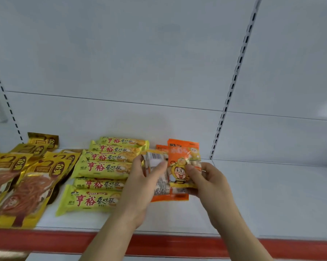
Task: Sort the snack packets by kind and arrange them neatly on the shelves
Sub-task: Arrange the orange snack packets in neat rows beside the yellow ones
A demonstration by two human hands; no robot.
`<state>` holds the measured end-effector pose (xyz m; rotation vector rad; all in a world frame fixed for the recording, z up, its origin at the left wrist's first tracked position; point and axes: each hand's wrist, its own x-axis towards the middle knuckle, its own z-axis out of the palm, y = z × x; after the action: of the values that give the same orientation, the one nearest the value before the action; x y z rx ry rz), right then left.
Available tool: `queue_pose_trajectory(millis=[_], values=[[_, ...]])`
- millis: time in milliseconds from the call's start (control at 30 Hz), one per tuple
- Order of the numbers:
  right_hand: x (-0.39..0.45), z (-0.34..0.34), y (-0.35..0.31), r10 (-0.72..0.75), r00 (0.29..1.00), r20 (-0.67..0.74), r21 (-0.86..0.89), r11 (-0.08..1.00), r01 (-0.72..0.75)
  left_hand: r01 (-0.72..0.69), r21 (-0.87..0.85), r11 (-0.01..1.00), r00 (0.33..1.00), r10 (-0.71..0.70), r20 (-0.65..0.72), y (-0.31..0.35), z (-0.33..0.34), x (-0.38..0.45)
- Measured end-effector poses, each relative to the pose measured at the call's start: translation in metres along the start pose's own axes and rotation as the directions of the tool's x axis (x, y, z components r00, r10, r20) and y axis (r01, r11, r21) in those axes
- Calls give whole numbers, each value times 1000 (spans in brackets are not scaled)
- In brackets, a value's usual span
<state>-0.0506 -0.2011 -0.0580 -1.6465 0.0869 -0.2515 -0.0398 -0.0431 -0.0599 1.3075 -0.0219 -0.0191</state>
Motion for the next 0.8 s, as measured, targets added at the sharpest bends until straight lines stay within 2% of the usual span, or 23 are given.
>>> queue_pose_trajectory(millis=[67, 167, 267, 333, 400, 467, 533, 600, 700, 733, 800], values=[[8, -8, -1, -31, 996, -89, 38, 999, 34, -58, 56, 997, 996, 61, -59, -2, -3, -1], [24, -21, 5, -166, 966, -200, -162, 978, 135, -120, 113, 986, 967, 142, -212, -1, -10, -4], [39, -13, 22, -96, 987, -125, -225, 972, 66, -116, 96, 989, 941, 140, -310, 0, -18, -9], [44, 4, 37, -138, 990, -15, -380, 917, 122, -105, 98, 990, 931, 133, -340, -2, -20, -14], [45, 21, 48, -202, 973, 111, -560, 796, 230, -101, 85, 991, 926, 125, -356, -6, -21, -18], [45, 31, 52, -178, 961, 214, -758, 590, 278, -95, 73, 993, 927, 115, -356, -8, -22, -21], [43, 33, 52, -130, 961, 243, -885, 376, 274, -87, 67, 994, 929, 106, -355, -8, -22, -22], [41, 31, 47, -102, 968, 229, -919, 306, 249, -92, 71, 993, 933, 111, -343, -7, -23, -22], [39, 31, 45, -42, 966, 256, -923, 287, 258, -99, 99, 990, 946, 125, -300, -7, -25, -21], [37, 30, 43, -49, 967, 249, -911, 328, 251, -103, 106, 989, 951, 129, -279, -8, -25, -21], [32, 26, 35, -170, 979, 115, -804, 563, 192, -114, 129, 985, 962, 142, -233, -7, -26, -20]])
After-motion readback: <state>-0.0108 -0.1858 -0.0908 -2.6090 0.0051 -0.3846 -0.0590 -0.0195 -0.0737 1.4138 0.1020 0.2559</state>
